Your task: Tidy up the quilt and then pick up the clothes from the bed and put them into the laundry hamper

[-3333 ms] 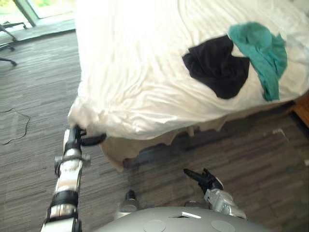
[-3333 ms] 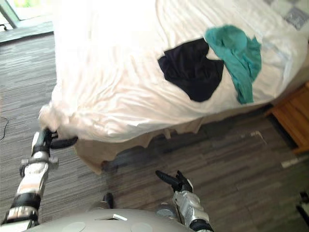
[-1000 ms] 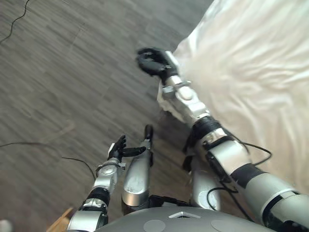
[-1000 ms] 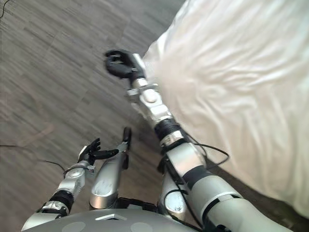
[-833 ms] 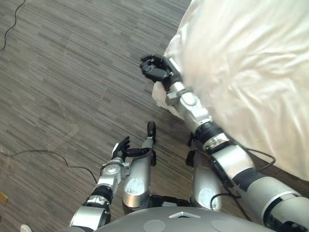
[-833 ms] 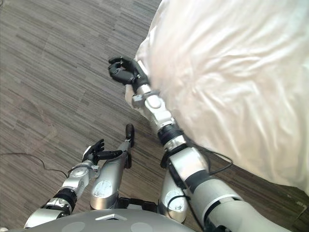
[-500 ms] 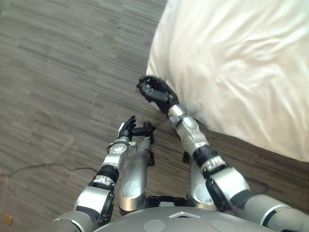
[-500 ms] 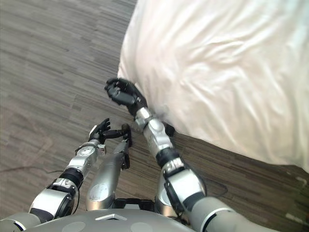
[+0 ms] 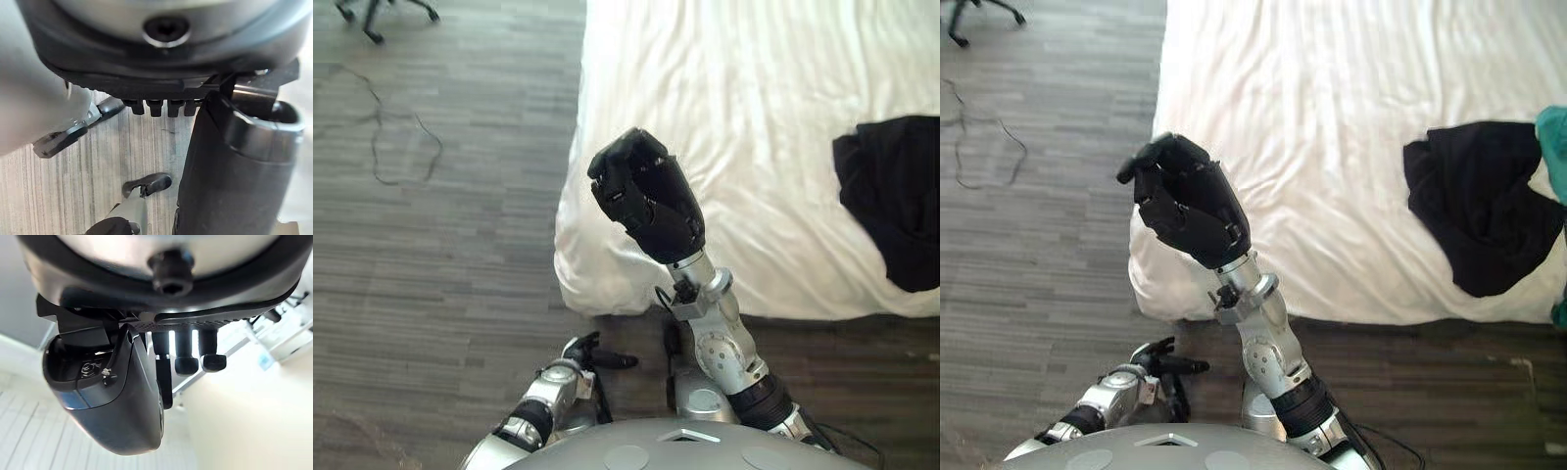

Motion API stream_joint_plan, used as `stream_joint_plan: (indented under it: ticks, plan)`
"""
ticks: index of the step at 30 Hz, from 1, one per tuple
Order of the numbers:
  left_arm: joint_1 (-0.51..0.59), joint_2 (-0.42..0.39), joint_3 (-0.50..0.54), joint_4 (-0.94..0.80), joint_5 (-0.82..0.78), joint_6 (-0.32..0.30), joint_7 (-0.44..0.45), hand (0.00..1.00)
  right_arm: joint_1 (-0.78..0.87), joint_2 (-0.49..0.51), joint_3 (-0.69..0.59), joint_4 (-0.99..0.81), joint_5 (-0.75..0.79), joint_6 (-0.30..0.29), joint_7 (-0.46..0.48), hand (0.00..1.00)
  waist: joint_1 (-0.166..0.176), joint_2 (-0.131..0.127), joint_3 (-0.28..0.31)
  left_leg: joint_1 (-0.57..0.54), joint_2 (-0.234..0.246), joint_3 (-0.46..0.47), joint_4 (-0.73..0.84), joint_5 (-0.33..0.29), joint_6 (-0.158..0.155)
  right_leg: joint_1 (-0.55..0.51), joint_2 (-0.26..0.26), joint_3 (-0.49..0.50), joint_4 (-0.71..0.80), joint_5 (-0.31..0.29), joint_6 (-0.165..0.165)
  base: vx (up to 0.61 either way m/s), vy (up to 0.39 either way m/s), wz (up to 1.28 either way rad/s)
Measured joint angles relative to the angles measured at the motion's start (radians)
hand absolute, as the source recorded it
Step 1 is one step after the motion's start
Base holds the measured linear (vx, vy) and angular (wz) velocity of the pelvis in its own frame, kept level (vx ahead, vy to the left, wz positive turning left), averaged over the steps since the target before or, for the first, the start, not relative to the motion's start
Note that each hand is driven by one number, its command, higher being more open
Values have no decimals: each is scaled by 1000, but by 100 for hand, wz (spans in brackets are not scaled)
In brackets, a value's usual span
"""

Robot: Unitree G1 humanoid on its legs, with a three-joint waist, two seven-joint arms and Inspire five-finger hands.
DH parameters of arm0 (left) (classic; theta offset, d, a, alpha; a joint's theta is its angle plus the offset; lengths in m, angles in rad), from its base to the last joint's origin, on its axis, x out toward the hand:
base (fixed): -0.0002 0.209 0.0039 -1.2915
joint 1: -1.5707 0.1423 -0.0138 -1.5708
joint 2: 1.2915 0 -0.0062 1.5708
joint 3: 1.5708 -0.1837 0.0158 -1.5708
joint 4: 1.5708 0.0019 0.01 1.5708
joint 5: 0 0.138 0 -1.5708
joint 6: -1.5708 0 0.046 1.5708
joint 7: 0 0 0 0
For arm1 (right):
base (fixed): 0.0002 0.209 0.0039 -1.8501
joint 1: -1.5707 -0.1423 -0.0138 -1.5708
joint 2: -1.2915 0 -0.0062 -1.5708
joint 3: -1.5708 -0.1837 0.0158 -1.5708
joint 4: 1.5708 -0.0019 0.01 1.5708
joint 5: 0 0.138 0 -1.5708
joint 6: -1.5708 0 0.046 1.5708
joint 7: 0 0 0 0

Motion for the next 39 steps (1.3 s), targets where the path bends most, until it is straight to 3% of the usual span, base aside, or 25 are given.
stream_joint_plan:
  ticks: [2,3,7,9,11,14,15,19,22,26,27,30,33,34,37,38,39]
  plan:
    - [-1,23,1,18,1,4,-31,100,-13,-12,-8,0,-1,31,-53,0,1,1,-5,36,2,-24,-7,0,0,46,2,-33,0,0,0,-42,-8,32]
    - [11,46,1,24,11,7,-59,100,-14,-31,-11,0,-5,57,-123,0,3,0,-23,45,1,-38,-7,0,0,63,-1,-52,-1,0,0,-80,-1,29]
    - [49,84,2,35,50,4,-123,100,-90,-70,-30,73,-13,137,-303,0,14,10,-49,10,-28,-50,-10,8,11,38,-30,-64,-6,-13,-1,-162,-10,11]
    - [46,89,2,41,62,-17,-138,100,-184,-99,-88,170,-36,173,-380,0,13,34,-36,-46,-42,-54,-9,19,20,-14,-45,-69,-1,-8,-3,-182,-2,19]
    - [24,72,5,30,60,-72,-154,100,-306,-128,-208,345,-80,196,-468,0,16,83,29,-110,-63,-53,-8,57,28,-87,-62,-62,12,22,-2,-177,17,13]
    - [23,48,32,17,56,-152,-154,100,-324,-210,-388,497,-114,195,-512,0,30,156,130,-155,-72,-30,-15,79,35,-155,-67,-30,24,43,-1,-113,27,-16]
    - [32,42,57,18,50,-155,-154,100,-297,-229,-427,498,-121,183,-492,0,28,165,149,-161,-68,-18,-23,84,34,-172,-61,-16,24,46,-1,-18,-9,-30]
    - [35,28,157,5,50,-172,-136,100,-159,-206,-519,356,-119,94,-440,0,21,137,173,-155,-35,29,-22,82,22,-192,-29,19,33,40,-16,58,-44,-37]
    - [28,17,218,-31,51,-170,-122,100,6,-178,-690,356,-46,40,-345,0,25,95,177,-143,-7,59,-14,61,8,-213,-3,37,83,1,-29,78,-43,-27]
    - [-12,7,281,-37,51,-141,-117,100,193,-175,-898,517,90,24,-219,0,-1,54,165,-126,19,130,32,25,-5,-219,6,48,154,-51,-32,99,-14,-16]
    - [-12,5,308,-52,51,-141,-115,100,233,-171,-960,608,125,42,-203,100,0,44,160,-111,27,157,41,13,-9,-216,12,57,174,-70,-34,102,-4,-17]
    - [-11,3,372,-68,49,-141,-110,100,329,-133,-1093,758,151,82,-176,100,-4,39,148,-79,47,206,68,-16,-20,-201,28,71,201,-98,-40,106,-18,-28]
    - [-2,4,423,-67,47,-137,-87,100,411,-103,-1129,799,112,129,-175,100,-26,39,128,-55,72,244,129,-64,-26,-186,47,103,226,-120,-41,74,-14,-48]
    - [11,-3,457,-66,47,-127,-79,100,448,-83,-1123,811,28,145,-175,100,-28,36,111,-37,110,262,235,-119,-26,-159,68,138,247,-143,-45,36,3,-59]
    - [59,-19,500,-65,47,-125,-71,100,463,-64,-1080,826,-60,152,-160,100,-25,21,59,-64,166,231,434,-162,21,-140,93,201,246,-162,-52,-20,-8,-79]
    - [96,-38,518,-56,47,-127,-70,100,463,-64,-1051,839,-101,148,-137,100,-23,27,19,-95,190,167,540,-184,45,-133,113,240,230,-162,-53,-3,76,-121]
    - [115,-60,526,-39,46,-128,-70,100,457,-67,-1026,852,-139,132,-113,100,-17,48,-10,-114,201,86,604,-214,62,-127,136,274,214,-158,-59,34,119,-129]
